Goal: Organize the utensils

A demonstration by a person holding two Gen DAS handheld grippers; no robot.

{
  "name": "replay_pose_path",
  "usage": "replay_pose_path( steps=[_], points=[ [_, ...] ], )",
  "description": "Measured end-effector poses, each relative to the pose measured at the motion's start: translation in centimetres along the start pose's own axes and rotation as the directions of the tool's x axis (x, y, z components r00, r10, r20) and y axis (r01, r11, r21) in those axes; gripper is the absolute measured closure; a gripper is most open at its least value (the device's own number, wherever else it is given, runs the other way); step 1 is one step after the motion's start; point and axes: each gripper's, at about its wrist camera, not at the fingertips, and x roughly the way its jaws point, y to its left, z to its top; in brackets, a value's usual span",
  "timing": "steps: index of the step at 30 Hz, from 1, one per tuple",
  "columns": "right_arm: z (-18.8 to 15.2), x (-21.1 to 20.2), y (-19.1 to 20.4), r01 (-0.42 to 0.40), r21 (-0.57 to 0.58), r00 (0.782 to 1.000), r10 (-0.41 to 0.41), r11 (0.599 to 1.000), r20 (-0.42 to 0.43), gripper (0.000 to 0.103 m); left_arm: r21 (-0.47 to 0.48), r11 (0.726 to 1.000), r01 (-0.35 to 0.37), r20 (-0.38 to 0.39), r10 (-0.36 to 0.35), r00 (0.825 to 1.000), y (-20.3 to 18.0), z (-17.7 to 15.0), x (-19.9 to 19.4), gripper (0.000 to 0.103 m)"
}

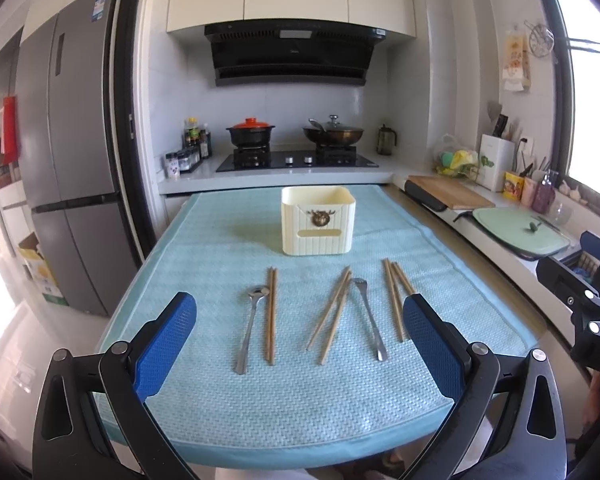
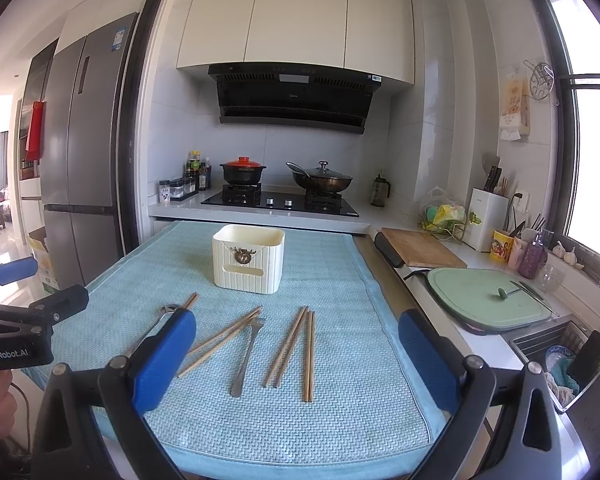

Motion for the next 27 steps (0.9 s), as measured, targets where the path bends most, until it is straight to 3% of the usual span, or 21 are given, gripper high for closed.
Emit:
replay_pose_path(
  steps=[27],
  points=[
    [-0.24,0.29,-0.18,0.006,0.017,1.000,-0.006,1.000,-0.012,0.000,0.018,1.000,-0.023,0.009,0.023,1.000,0.04,-0.46,0.70,0.000]
  ],
)
